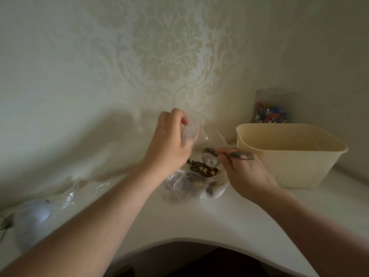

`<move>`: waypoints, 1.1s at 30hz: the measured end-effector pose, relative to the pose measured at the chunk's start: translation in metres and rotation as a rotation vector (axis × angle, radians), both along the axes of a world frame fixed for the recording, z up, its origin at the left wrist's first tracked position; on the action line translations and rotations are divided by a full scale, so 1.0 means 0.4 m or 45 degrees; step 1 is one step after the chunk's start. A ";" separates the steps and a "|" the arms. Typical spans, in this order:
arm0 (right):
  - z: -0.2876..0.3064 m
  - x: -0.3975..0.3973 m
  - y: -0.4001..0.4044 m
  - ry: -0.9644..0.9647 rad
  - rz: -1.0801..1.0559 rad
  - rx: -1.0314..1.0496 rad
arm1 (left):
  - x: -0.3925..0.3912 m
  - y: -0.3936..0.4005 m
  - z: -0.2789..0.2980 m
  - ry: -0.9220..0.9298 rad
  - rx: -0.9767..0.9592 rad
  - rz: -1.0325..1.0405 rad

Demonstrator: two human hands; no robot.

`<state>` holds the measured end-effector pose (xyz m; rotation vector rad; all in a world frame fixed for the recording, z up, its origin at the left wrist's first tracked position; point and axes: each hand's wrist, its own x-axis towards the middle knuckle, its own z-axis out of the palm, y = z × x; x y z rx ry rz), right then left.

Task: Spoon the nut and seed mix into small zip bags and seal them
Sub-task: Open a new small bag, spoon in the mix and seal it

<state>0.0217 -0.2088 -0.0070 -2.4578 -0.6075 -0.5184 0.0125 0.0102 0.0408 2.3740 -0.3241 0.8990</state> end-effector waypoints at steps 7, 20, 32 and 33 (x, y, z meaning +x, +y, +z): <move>0.048 0.000 0.012 0.062 0.011 -0.244 | -0.007 0.023 -0.109 0.525 0.483 0.071; 0.019 0.048 0.033 -0.034 -0.123 -0.601 | -0.029 0.054 -0.084 1.077 1.054 -0.122; 0.069 0.030 0.024 0.005 -0.130 -0.664 | 0.001 0.085 -0.051 0.933 0.922 0.031; 0.066 0.032 0.025 -0.012 -0.151 -0.601 | 0.005 0.088 -0.065 0.959 0.970 0.094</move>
